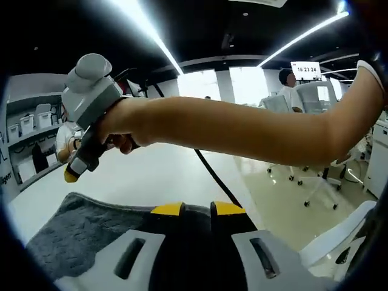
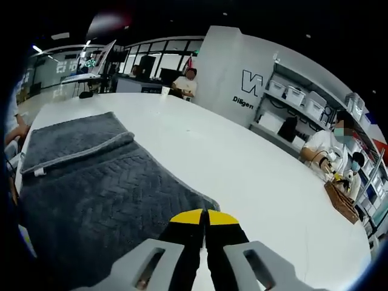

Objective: Open the folded towel by lifting each exposed corner and separating the folded layers until the towel lies flat within the target outline without major curled edges

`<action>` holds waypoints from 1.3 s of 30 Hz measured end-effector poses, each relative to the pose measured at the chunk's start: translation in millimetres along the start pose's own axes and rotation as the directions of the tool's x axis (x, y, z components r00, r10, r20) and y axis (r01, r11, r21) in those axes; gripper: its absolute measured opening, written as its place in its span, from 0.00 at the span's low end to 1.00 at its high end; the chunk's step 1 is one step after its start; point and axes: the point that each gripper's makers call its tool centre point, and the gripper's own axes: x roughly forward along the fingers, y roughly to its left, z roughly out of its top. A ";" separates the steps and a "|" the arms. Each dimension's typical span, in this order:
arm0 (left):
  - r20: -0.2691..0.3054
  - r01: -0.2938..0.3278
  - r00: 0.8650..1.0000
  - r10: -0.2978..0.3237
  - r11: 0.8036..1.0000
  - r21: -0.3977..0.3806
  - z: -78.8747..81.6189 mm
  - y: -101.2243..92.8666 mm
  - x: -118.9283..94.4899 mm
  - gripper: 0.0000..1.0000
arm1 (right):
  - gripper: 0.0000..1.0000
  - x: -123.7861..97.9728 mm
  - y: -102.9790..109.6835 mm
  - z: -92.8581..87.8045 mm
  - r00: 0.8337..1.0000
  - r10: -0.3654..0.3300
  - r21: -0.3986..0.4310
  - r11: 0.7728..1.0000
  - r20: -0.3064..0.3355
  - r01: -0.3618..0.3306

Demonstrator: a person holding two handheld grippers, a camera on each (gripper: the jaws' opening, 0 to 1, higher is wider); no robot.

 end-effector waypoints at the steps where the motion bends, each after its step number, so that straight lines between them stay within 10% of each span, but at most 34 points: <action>1: 0.000 -0.001 1.000 0.001 1.000 -0.008 -0.6 0.8 0.1 0.15 | 0.00 0.5 0.0 -0.4 1.000 0.001 0.002 1.000 -0.001 -0.001; 39: -0.102 0.018 0.995 -0.014 0.999 0.036 -22.2 -11.3 14.1 0.02 | 0.00 45.3 -3.6 -50.3 0.998 0.038 0.072 0.997 -0.059 -0.034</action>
